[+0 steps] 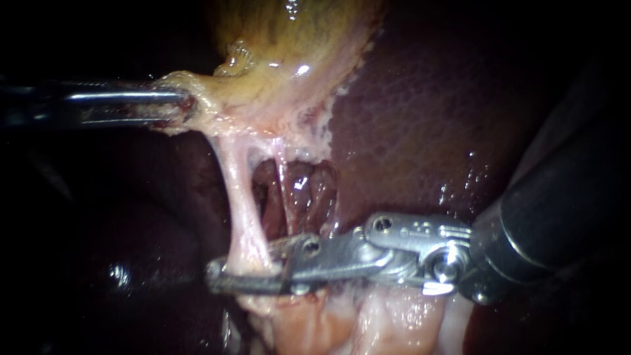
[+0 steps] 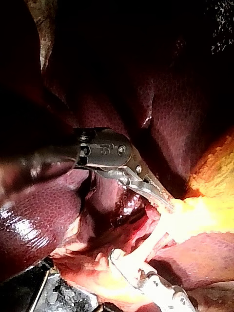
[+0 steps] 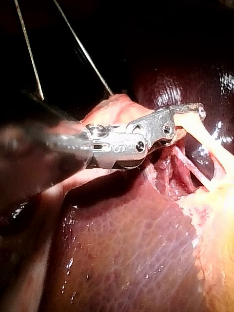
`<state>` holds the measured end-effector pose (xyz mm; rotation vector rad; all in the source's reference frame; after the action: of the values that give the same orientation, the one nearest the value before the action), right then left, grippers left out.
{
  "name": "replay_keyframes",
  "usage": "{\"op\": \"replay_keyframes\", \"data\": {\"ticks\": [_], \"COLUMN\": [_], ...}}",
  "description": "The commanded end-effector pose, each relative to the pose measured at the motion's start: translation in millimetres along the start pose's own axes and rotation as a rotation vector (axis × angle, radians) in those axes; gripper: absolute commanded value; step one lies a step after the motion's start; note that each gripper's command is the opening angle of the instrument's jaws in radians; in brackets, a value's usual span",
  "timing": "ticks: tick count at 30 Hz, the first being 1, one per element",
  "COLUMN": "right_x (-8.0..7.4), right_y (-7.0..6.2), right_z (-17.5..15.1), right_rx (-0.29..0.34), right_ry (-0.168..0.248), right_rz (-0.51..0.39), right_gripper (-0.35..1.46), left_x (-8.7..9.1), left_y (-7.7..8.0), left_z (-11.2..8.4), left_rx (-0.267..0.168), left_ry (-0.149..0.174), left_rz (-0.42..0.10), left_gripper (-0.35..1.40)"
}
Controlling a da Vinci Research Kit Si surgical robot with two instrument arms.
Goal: Going back first clip left tube
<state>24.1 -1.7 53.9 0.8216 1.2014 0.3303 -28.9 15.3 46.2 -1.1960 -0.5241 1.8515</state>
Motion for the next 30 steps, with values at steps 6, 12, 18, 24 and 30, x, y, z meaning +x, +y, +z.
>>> {"op": "replay_keyframes", "data": {"ticks": [6,12,18,24,30], "right_x": [0.0,-0.9,-1.7,-1.2,-1.3], "right_y": [0.3,2.2,5.3,5.9,3.7], "right_z": [0.5,0.9,-0.4,-3.6,-9.4], "right_rx": [-0.02,-0.112,-0.218,-0.265,-0.238], "right_ry": [0.014,0.033,0.041,0.039,0.032], "right_rz": [-0.03,-0.083,-0.186,-0.25,-0.31], "right_gripper": [0.31,0.49,0.5,0.5,0.5], "left_x": [0.0,0.0,0.0,0.0,-0.1], "left_y": [0.0,0.1,0.2,0.2,0.2], "left_z": [0.0,0.1,0.1,0.1,-0.1], "left_rx": [0.0,0.001,0.002,0.002,0.001], "left_ry": [0.0,0.001,0.001,0.001,0.0], "left_rz": [0.0,-0.001,0.0,0.0,0.0], "left_gripper": [-0.35,-0.35,-0.35,-0.35,-0.35]}}
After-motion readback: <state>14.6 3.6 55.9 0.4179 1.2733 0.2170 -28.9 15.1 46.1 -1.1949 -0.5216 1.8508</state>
